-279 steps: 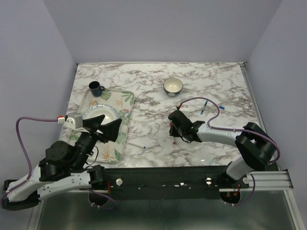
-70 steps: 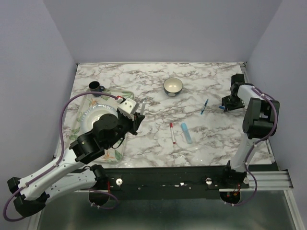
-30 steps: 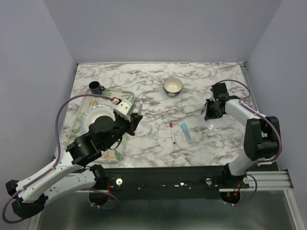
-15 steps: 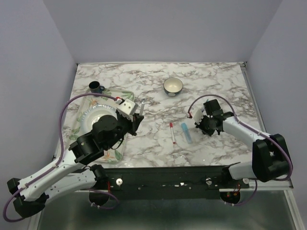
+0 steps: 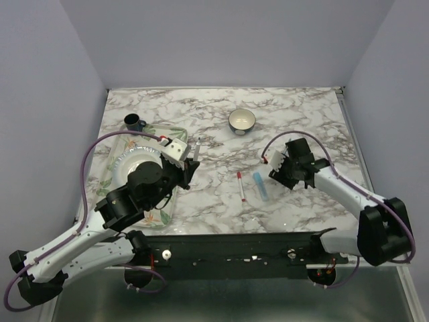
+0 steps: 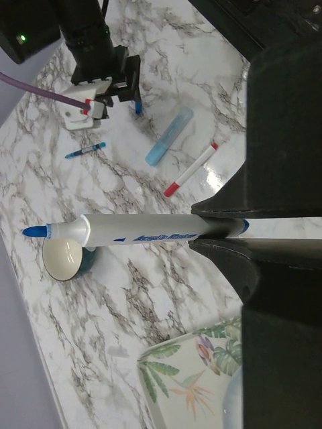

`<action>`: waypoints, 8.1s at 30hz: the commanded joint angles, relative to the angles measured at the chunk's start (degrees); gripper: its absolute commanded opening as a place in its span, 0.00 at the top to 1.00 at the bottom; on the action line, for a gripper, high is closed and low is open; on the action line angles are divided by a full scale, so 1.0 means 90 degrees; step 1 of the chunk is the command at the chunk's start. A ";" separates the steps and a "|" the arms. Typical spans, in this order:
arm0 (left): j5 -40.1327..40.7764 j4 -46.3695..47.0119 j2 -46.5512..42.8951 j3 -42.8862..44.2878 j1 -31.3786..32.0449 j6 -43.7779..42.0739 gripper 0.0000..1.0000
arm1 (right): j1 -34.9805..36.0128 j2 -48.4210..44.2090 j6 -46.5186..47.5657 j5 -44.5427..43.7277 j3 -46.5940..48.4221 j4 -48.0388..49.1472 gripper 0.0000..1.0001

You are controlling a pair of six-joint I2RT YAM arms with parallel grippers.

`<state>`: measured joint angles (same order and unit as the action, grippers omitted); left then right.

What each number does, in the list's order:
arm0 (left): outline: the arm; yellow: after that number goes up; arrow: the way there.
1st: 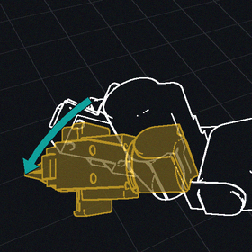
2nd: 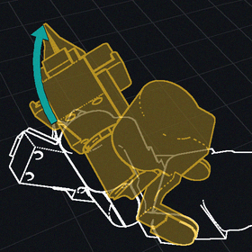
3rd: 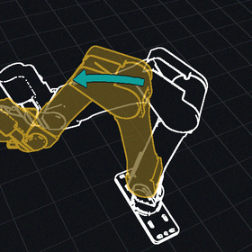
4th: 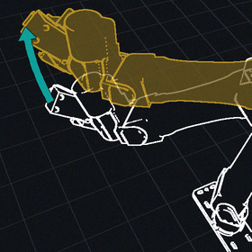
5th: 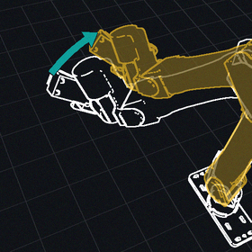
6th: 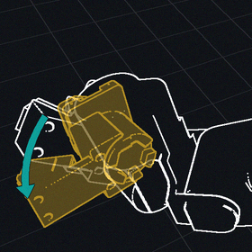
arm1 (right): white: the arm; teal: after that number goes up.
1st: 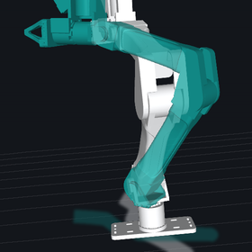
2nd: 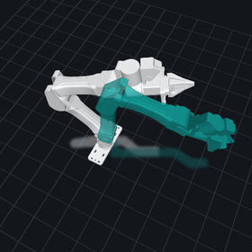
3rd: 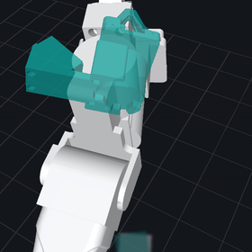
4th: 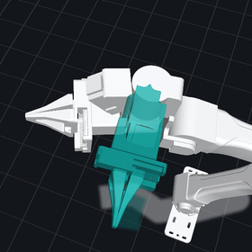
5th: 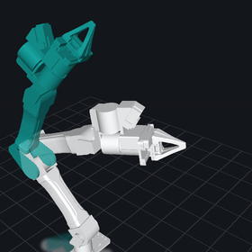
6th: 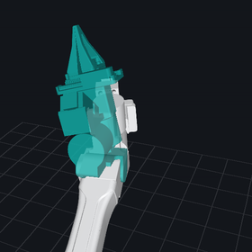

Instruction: Insert the pens into the pen caps

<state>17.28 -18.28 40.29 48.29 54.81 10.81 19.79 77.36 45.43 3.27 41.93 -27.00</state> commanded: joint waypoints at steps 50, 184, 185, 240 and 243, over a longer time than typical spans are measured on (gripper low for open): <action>0.0053 0.0098 -0.0229 -0.0034 -0.0035 0.0020 1.00 | -0.1183 0.1140 -1.7528 -0.1213 0.0204 -0.1345 0.53; -0.5797 0.3564 0.2603 0.0278 -0.0797 0.2481 1.00 | 0.0975 -0.4152 -0.9764 0.3494 -0.2051 0.6067 0.99; -0.5797 0.3555 0.2613 0.0385 -0.0797 0.2481 1.00 | 0.0975 -0.4162 -0.9755 0.3533 -0.2061 0.6048 0.99; -0.3073 0.4228 0.3199 0.1812 -0.0787 0.1710 1.00 | 0.1258 -0.5256 -0.9920 0.3768 -0.2285 0.3186 0.99; -0.2965 0.4492 0.3208 0.1783 -0.0787 0.1690 1.00 | 0.1326 -0.5383 -1.0359 0.3622 -0.2432 0.3526 0.99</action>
<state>-28.10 -0.67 71.35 57.47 50.17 26.35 27.16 29.85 -43.46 18.33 24.40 19.66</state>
